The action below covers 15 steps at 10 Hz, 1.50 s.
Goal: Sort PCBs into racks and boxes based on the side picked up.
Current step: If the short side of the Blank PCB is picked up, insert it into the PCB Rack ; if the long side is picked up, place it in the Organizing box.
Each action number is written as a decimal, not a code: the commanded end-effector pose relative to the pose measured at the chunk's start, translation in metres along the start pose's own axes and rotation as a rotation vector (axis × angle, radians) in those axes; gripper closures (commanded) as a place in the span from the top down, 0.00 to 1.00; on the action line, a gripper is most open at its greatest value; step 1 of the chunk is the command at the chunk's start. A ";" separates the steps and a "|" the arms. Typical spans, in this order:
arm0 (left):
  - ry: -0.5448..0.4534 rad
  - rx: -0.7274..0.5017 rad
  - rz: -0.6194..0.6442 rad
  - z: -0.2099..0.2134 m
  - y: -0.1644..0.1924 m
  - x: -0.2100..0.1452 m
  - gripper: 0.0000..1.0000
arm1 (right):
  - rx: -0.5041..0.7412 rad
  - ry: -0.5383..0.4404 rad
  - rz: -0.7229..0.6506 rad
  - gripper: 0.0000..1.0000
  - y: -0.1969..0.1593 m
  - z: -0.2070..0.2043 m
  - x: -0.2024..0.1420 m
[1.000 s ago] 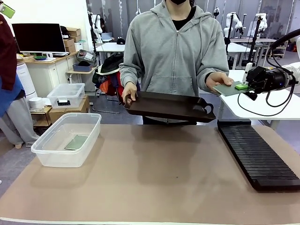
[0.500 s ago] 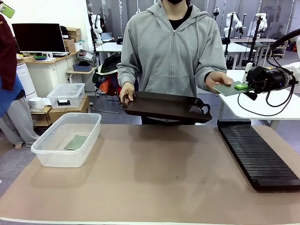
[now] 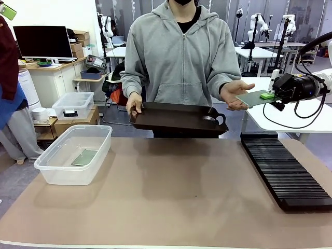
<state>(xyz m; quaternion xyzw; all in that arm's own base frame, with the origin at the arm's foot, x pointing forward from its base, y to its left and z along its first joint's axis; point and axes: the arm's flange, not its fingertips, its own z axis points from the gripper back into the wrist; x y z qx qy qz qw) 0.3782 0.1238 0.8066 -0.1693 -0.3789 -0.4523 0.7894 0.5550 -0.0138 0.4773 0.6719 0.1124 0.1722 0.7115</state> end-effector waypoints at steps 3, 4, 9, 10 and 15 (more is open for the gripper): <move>0.001 0.003 0.011 -0.001 -0.001 0.000 0.83 | 0.000 0.000 0.010 0.00 0.000 0.000 0.000; 0.001 0.003 0.011 -0.001 -0.001 0.000 0.83 | 0.000 0.000 0.010 0.00 0.000 0.000 0.000; 0.001 0.003 0.011 -0.001 -0.001 0.000 0.83 | -0.058 -0.032 0.136 0.02 0.015 0.010 -0.018; 0.001 0.003 0.011 -0.001 -0.001 0.000 0.83 | -0.079 -0.045 0.172 0.02 0.018 0.012 -0.022; 0.001 0.003 0.011 -0.001 -0.001 0.000 0.83 | -0.053 -0.040 0.162 0.02 0.027 0.020 -0.020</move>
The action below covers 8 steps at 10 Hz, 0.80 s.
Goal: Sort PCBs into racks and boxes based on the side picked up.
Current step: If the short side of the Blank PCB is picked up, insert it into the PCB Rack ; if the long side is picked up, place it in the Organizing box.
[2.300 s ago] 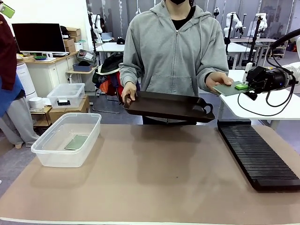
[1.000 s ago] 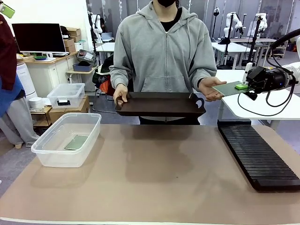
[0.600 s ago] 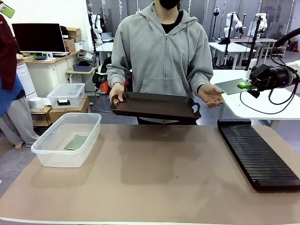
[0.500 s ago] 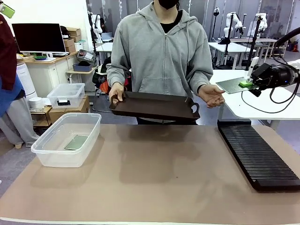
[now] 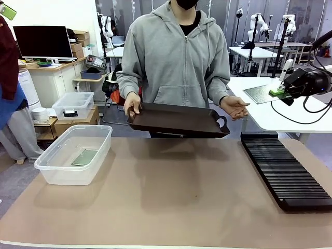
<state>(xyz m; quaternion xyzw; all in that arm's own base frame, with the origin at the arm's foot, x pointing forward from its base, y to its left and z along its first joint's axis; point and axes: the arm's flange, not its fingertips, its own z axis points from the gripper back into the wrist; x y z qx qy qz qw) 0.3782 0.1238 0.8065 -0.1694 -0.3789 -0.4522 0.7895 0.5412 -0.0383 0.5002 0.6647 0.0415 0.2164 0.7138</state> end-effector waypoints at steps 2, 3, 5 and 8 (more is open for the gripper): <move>0.001 0.003 0.011 -0.001 -0.001 0.000 0.83 | -0.005 -0.001 0.006 0.02 0.003 0.001 0.001; 0.001 0.003 0.011 -0.001 -0.001 0.000 0.83 | -0.005 -0.001 0.006 0.02 0.003 0.001 0.001; 0.001 0.003 0.011 -0.001 -0.001 0.000 0.83 | -0.005 -0.001 0.006 0.02 0.003 0.001 0.001; 0.001 0.003 0.011 -0.001 -0.001 0.000 0.83 | -0.072 0.038 0.272 0.03 0.009 0.022 -0.005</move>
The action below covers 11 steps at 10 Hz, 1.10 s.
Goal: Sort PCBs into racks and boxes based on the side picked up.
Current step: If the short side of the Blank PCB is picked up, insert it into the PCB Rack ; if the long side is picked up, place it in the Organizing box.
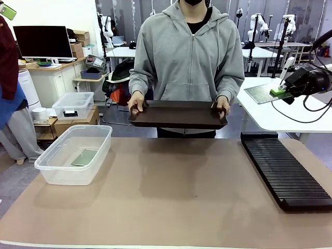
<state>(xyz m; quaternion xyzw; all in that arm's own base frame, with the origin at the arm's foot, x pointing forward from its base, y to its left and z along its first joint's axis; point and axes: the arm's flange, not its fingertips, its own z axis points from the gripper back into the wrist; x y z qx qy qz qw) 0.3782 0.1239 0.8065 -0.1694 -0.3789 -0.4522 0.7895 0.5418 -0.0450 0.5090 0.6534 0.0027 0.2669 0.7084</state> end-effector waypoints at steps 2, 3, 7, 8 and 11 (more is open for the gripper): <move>0.001 0.003 0.011 -0.001 -0.001 0.000 0.83 | -0.192 -0.015 0.444 0.03 0.004 0.037 -0.015; 0.001 0.003 0.011 -0.001 -0.001 0.000 0.83 | -0.272 -0.031 0.501 0.03 0.003 0.053 -0.021; 0.001 0.003 0.011 -0.001 -0.001 0.000 0.83 | -0.417 -0.059 0.550 0.03 -0.013 0.116 -0.054; 0.001 0.003 0.011 -0.001 -0.001 0.000 0.83 | -0.350 -0.105 0.511 0.03 -0.023 0.130 -0.060; 0.001 0.003 0.011 -0.001 -0.001 0.000 0.83 | -0.409 -0.077 0.560 0.03 -0.015 0.125 -0.057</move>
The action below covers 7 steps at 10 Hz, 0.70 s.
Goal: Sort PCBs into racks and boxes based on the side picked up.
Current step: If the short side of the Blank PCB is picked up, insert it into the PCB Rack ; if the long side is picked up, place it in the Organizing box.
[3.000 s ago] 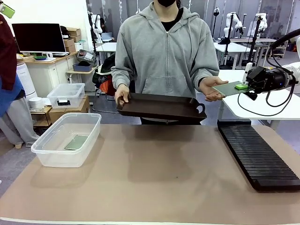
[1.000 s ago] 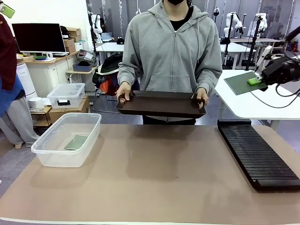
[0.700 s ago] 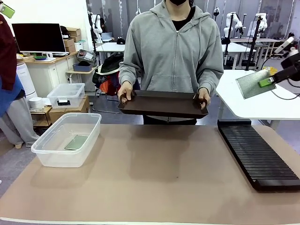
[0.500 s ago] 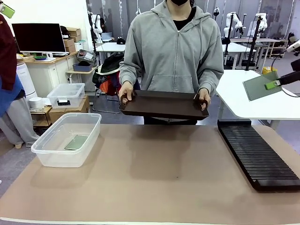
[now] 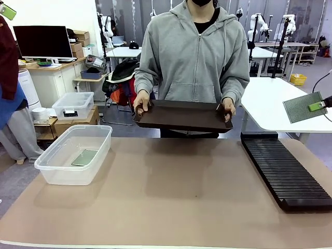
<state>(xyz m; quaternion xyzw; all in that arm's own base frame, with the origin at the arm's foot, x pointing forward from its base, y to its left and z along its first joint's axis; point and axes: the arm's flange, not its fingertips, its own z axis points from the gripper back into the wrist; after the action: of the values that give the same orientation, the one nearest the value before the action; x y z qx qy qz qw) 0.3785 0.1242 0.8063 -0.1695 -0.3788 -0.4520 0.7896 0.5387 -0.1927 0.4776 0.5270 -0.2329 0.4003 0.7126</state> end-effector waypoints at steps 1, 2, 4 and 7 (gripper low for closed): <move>0.001 0.003 0.010 -0.001 -0.002 0.000 0.83 | -0.084 0.028 0.067 0.03 0.008 -0.003 0.018; 0.001 0.003 0.010 -0.001 -0.002 0.000 0.83 | 0.000 0.000 0.000 0.03 0.000 0.000 0.000; 0.001 0.003 0.010 -0.001 -0.002 0.000 0.83 | -0.088 0.183 0.162 0.03 -0.023 -0.024 -0.011; 0.001 0.003 0.010 -0.001 -0.002 0.000 0.83 | -0.235 0.228 0.527 0.03 -0.048 -0.034 -0.025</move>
<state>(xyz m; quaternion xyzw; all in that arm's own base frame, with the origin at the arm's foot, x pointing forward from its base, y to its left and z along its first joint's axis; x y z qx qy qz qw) 0.3784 0.1241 0.8064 -0.1694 -0.3788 -0.4520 0.7896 0.5731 -0.1817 0.4323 0.3343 -0.2788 0.5886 0.6812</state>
